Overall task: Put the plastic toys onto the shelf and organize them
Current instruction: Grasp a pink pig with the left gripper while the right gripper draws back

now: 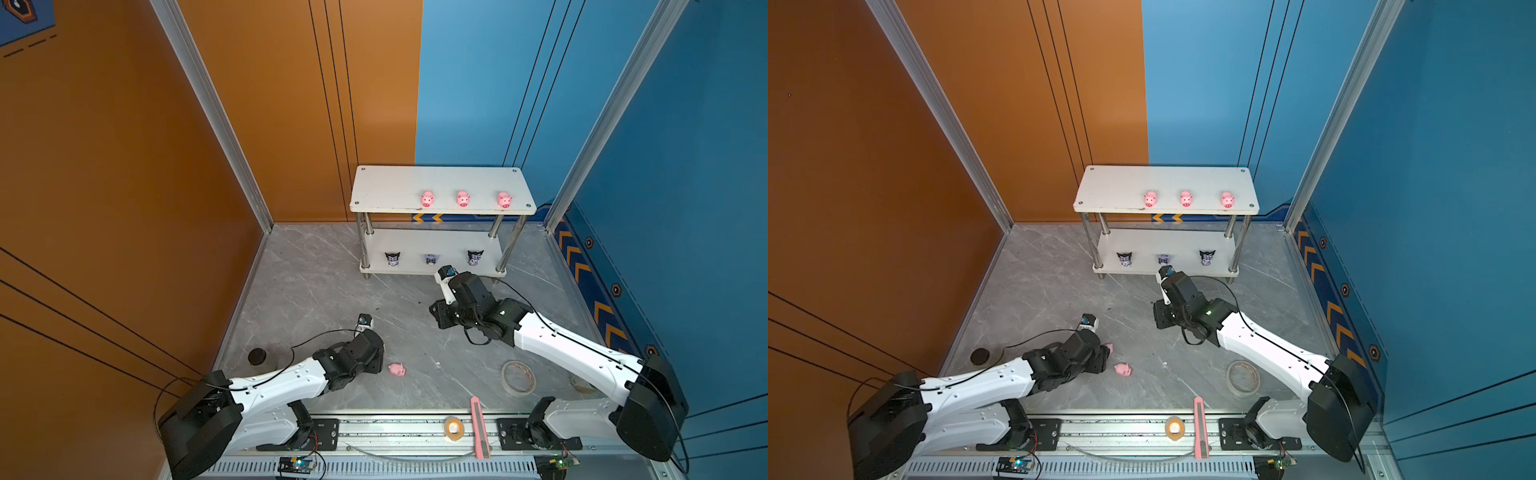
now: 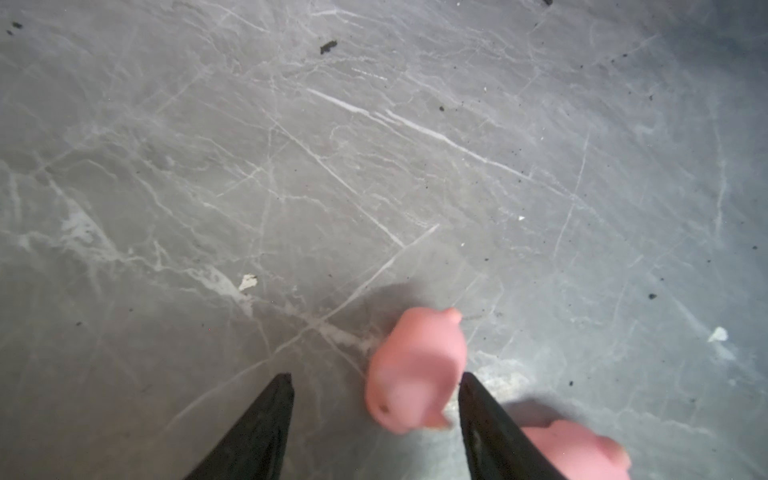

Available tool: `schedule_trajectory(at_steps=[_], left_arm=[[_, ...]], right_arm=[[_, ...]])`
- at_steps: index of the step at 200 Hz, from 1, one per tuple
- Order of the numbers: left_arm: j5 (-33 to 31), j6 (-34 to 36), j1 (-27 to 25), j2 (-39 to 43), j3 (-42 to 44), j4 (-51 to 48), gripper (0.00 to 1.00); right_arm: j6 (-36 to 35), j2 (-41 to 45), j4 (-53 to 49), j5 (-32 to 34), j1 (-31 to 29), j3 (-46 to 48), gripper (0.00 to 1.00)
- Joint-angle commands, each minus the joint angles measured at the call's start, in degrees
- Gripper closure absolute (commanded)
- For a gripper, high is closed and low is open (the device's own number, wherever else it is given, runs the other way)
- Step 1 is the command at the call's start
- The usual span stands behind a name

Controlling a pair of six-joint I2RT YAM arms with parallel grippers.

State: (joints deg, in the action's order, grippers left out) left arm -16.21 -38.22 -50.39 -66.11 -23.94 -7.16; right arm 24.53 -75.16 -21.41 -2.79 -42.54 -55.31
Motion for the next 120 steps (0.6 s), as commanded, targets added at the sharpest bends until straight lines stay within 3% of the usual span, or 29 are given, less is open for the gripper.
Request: schedule_trajectory(at_steps=[1, 15, 38, 66, 120], left_arm=[[-0.5, 0.6, -0.6, -0.1, -0.7, -0.4, 0.43], [-0.5, 0.6, -0.5, 0.6, -0.4, -0.4, 0.41], [-0.1, 0.6, -0.6, 2.4, -0.5, -1.4, 0.28], [-0.2, 0.8, -0.6, 2.6, -0.3, -1.6, 0.27], [0.3, 0.4, -0.8, -3.8, -1.0, 0.6, 0.46]], right_arm=[[1.4, 0.2, -0.3, 0.0, 0.3, 1.2, 0.77], [1.5, -0.1, 0.0, -0.1, 0.2, 1.3, 0.77], [1.5, 0.3, -0.3, -0.5, 0.2, 1.5, 0.77], [1.5, 0.8, -0.5, 0.2, 0.3, 2.0, 0.77], [1.5, 1.5, -1.2, 0.4, 0.4, 1.8, 0.77]])
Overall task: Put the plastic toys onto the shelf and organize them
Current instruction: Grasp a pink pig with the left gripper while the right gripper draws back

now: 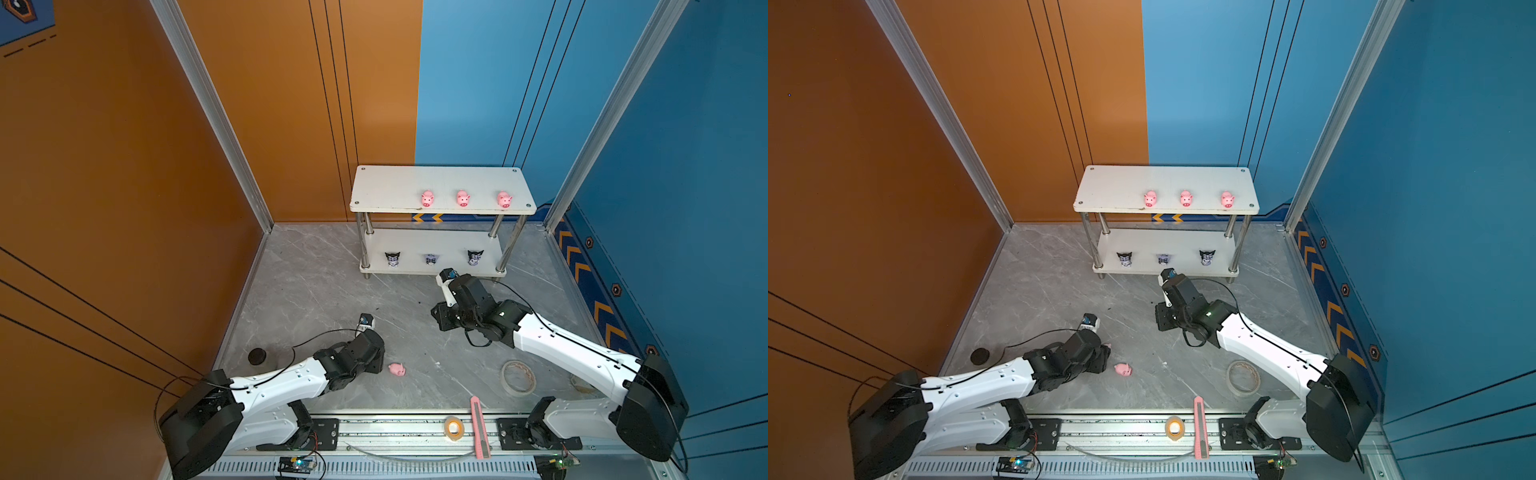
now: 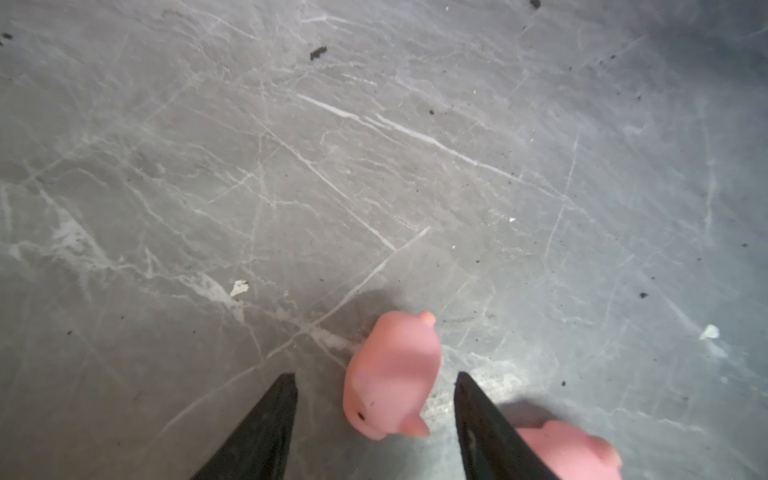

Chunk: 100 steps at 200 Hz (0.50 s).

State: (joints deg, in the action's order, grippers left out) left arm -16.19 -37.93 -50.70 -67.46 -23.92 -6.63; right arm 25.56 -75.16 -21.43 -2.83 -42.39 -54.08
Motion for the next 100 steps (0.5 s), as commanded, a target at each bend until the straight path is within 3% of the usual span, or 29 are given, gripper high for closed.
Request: schedule_trajectory(at_steps=[1, 47, 77, 100], left_arm=[[0.3, 0.1, -0.4, -2.5, -1.0, 0.1, 0.46], [-1.3, 1.4, -0.5, -2.3, -4.7, -3.7, 0.68], [-4.6, 2.4, -0.2, -0.2, -10.2, -12.4, 0.68], [-7.6, 2.8, 0.8, -0.1, -21.2, -23.2, 0.65]], right_arm=[[0.5, 1.5, -1.2, 0.5, 0.3, 0.6, 0.77], [0.1, 2.3, -1.8, 1.0, 0.5, 0.5, 0.77], [0.0, 2.1, -2.0, 0.7, 0.7, 0.4, 0.77], [-0.5, 3.0, -2.5, 1.7, 0.8, 0.5, 0.77]])
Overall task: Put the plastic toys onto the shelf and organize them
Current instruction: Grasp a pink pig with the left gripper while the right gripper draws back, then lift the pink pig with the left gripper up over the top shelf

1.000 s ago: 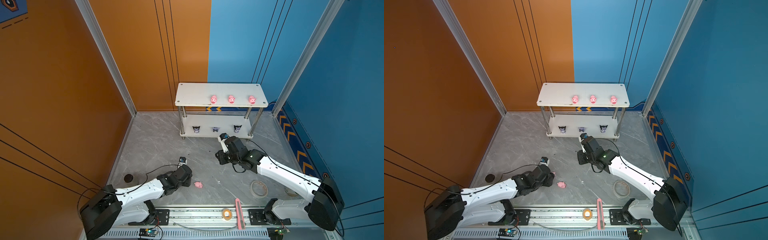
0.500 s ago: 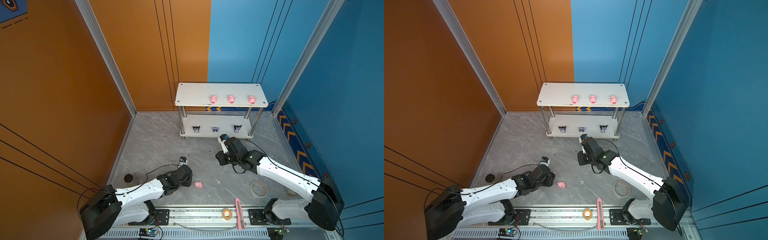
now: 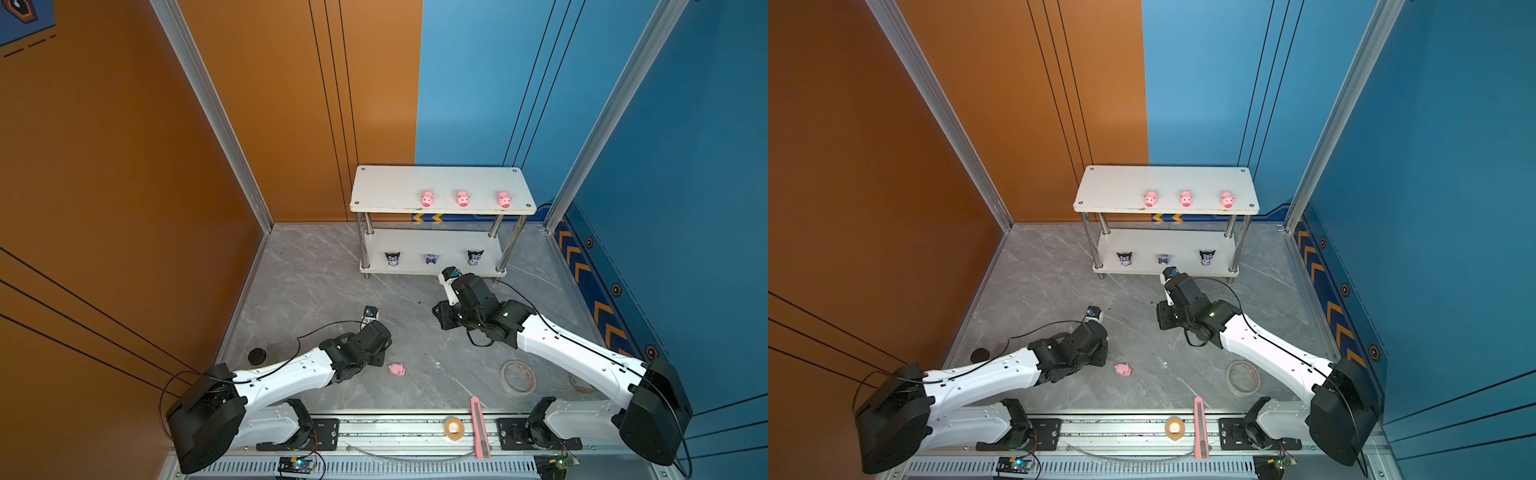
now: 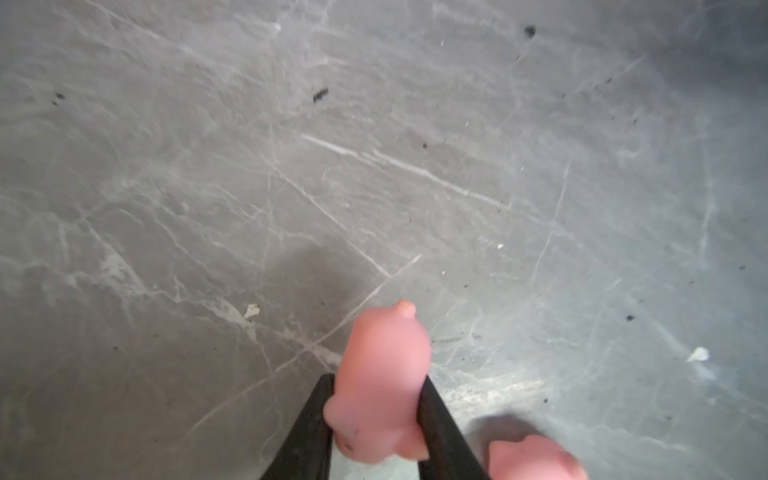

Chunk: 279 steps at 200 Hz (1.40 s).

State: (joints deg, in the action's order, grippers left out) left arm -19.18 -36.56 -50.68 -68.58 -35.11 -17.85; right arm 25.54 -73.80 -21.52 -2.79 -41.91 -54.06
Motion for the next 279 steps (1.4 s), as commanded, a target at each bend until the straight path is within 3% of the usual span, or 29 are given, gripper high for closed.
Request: schedule_trajectory(at_steps=[1, 28, 57, 92, 131, 147, 195, 279], left_arm=[[-4.6, 1.5, 0.8, 0.9, -10.4, -12.6, 0.65], [-8.3, 6.5, 0.8, -3.7, -32.0, -24.5, 0.65], [-11.9, 13.1, 2.2, -11.6, -52.6, -29.7, 0.65], [-8.5, 16.5, 6.9, -24.0, -78.1, -36.5, 0.64], [-1.3, 15.3, 12.5, -38.8, -103.0, -44.7, 0.64], [-1.1, 15.1, 13.7, -44.0, -111.0, -46.8, 0.64], [5.4, 12.2, 18.1, -50.5, -117.9, -47.2, 0.65], [0.8, 10.5, 17.7, -51.3, -119.0, -46.7, 0.65]], right_arm=[[-0.5, 1.7, -2.4, 1.6, 0.3, 0.4, 0.77], [-1.3, 4.5, -3.3, 4.6, 0.9, 1.0, 0.78], [-1.5, 9.3, -3.3, 7.2, 1.3, 3.9, 0.79], [-1.5, 14.1, -3.3, 6.5, 5.5, 7.9, 0.78], [-1.9, 16.5, -3.3, 3.6, 9.0, 10.0, 0.79], [-1.9, 16.8, -2.9, 2.7, 9.7, 10.9, 0.78], [-2.7, 17.6, -2.7, 0.7, 11.2, 12.2, 0.79], [-2.6, 17.5, -1.2, -1.5, 12.4, 14.3, 0.79]])
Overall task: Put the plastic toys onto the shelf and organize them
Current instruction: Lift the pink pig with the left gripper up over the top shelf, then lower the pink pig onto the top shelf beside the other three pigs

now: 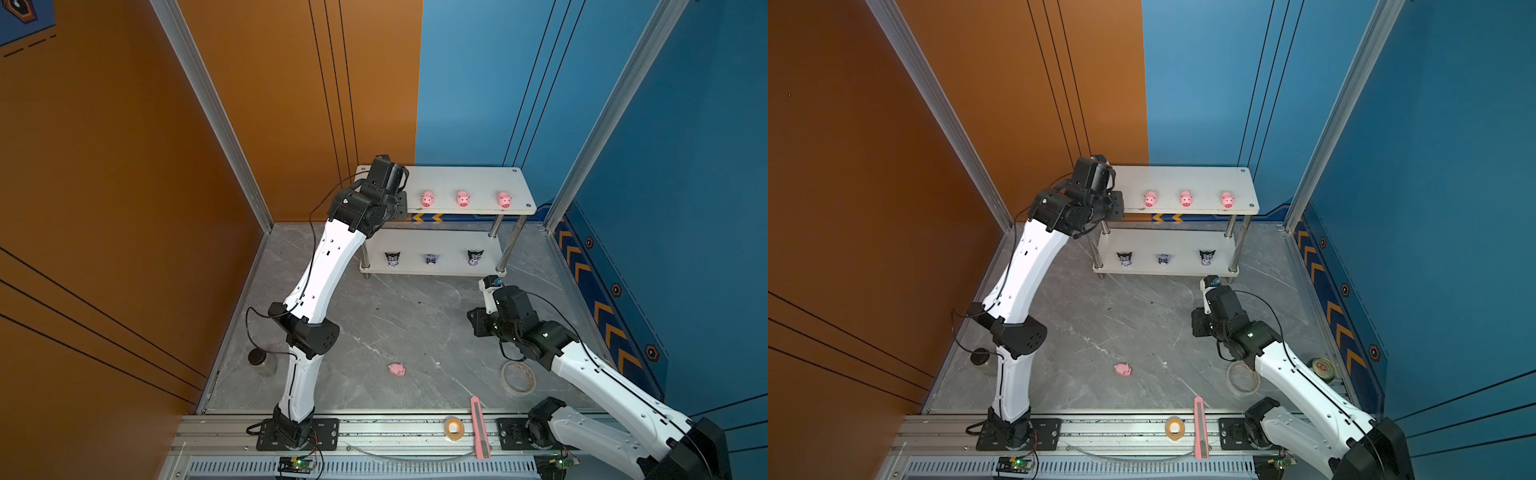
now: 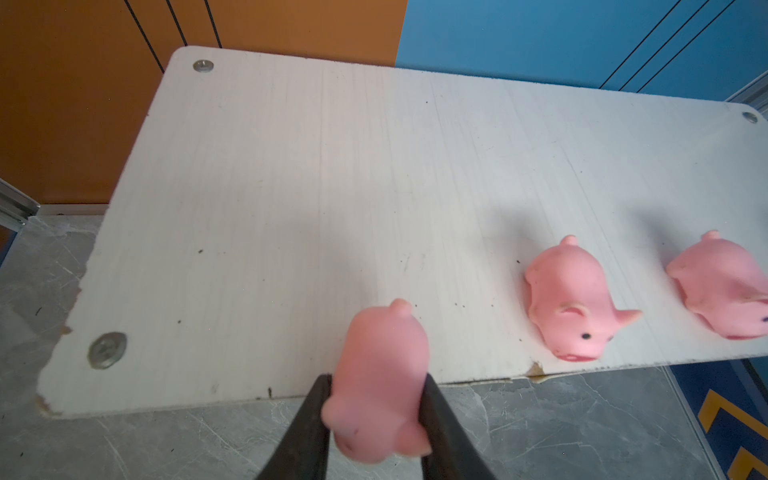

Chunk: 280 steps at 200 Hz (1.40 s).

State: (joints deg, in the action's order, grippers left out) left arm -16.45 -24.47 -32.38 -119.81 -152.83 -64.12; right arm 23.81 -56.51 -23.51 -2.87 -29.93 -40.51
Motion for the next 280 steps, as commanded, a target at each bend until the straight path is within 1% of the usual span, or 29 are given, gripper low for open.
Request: schedule_trajectory(at_steps=[1, 31, 101, 145, 172, 189, 201, 221, 239, 280], left_arm=[[-2.0, -1.6, -0.6, -0.1, -1.3, -0.5, 0.65], [-3.9, -3.5, -0.8, -1.2, -1.3, 1.3, 0.65], [-3.3, -7.2, -1.2, -3.3, -1.3, 6.8, 0.64], [-4.9, -7.3, -1.9, -4.0, -1.2, 7.4, 0.63], [-5.3, -7.6, -2.0, -4.2, -0.7, 7.4, 0.59], [-5.8, -7.6, -2.1, -4.2, -0.3, 7.4, 0.59], [-6.5, -7.4, -2.2, -4.0, 0.2, 7.3, 0.62], [-8.0, -7.1, -2.5, -3.3, 0.8, 7.3, 0.62], [-8.9, -6.5, -2.8, -2.7, 1.1, 7.3, 0.58], [-8.8, -6.5, -3.3, -2.2, 1.6, 7.2, 0.57]], right_arm=[[-0.8, 0.1, 0.8, -1.4, 0.4, 0.8, 0.79], [-0.8, -0.2, 1.1, -1.7, 0.4, 1.1, 0.79], [-1.4, 0.4, 1.1, -1.8, 1.4, 2.7, 0.79], [-1.5, 0.5, 1.5, -2.7, 2.0, 3.1, 0.79], [-1.5, 0.3, 1.5, -3.0, 2.2, 3.2, 0.79], [-1.6, 0.5, 1.7, -3.1, 2.3, 3.5, 0.79], [-1.5, 0.6, 1.7, -3.1, 2.4, 3.6, 0.79], [-1.5, 0.5, 1.8, -3.2, 2.5, 3.7, 0.79], [-1.5, 0.3, 1.9, -3.4, 2.5, 3.6, 0.79], [-1.4, 0.1, 2.0, -3.5, 2.6, 3.5, 0.79]])
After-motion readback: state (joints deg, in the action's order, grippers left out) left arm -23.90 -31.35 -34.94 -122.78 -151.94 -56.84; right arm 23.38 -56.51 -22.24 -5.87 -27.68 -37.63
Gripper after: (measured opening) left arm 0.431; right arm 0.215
